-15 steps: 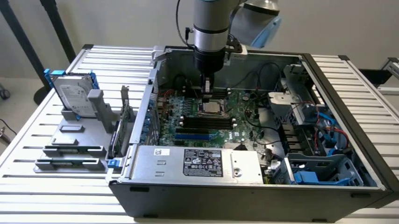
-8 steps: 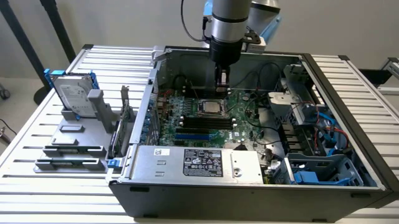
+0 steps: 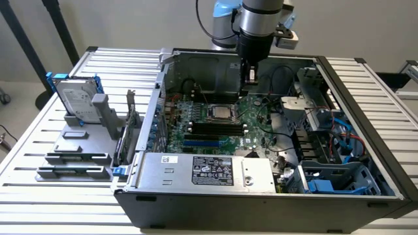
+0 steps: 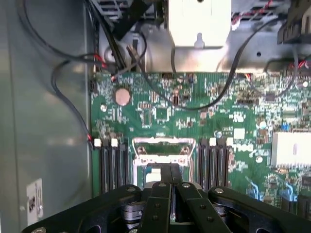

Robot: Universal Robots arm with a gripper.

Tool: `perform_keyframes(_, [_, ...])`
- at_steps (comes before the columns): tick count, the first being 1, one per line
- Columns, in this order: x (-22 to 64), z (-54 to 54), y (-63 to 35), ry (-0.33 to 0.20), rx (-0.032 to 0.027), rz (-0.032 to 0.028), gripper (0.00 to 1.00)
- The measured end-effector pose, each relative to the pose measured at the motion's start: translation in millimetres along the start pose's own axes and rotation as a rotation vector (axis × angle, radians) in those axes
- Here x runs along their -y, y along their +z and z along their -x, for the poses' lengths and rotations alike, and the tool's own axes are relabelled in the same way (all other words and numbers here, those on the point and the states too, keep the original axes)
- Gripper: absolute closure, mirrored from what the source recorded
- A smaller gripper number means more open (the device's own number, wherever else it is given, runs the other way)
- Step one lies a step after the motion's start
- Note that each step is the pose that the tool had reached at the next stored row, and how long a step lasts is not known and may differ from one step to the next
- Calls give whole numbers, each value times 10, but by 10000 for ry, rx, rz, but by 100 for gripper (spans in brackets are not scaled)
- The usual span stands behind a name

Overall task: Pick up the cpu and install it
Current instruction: 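Close the cpu cover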

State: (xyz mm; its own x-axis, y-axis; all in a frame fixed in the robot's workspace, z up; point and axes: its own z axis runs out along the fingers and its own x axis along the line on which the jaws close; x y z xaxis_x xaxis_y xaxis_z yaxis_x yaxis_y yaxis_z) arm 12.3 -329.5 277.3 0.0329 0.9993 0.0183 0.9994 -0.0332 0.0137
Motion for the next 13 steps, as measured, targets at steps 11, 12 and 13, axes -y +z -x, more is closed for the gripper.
perform_keyframes(11, [-454, -15, 15, 1, -56, -4, 89])
perform_keyframes(12, [-460, -15, 32, 0, -55, -4, 89])
perform_keyframes(13, [-463, -14, 51, 0, -55, -4, 89])
